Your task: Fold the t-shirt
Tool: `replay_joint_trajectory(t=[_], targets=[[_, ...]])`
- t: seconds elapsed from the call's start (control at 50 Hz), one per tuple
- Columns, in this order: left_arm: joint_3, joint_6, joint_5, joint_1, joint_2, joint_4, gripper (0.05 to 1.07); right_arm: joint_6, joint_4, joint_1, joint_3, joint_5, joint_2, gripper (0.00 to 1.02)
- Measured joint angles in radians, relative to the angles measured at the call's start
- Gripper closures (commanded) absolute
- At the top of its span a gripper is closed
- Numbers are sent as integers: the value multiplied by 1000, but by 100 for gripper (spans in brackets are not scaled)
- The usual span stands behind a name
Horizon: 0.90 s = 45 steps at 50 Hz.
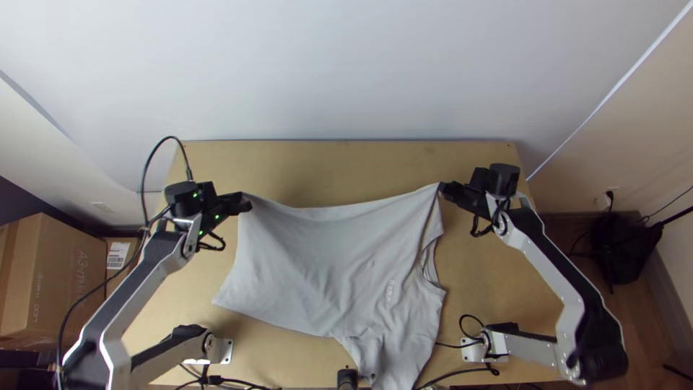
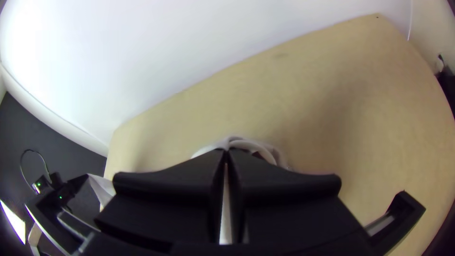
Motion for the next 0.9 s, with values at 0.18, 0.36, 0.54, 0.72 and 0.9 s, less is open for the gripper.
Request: replay_joint_trajectory(t=[0.18, 0.36, 0.54, 0.72, 0.9], targets=[[95, 0, 0, 3, 260, 82, 105, 0, 45, -33, 121, 0, 225, 100], [243, -6, -8, 0, 471, 151, 105, 2, 63, -52, 282, 0, 427, 100], [404, -32, -29, -9, 652, 155, 96, 18, 45, -54, 462, 14, 592, 44], [547, -39, -85, -26, 758, 96, 19, 61, -243, -62, 776, 33, 755, 4], [751, -62, -130, -19, 793, -45, 10, 67, -347, -101, 956, 34, 821, 4]])
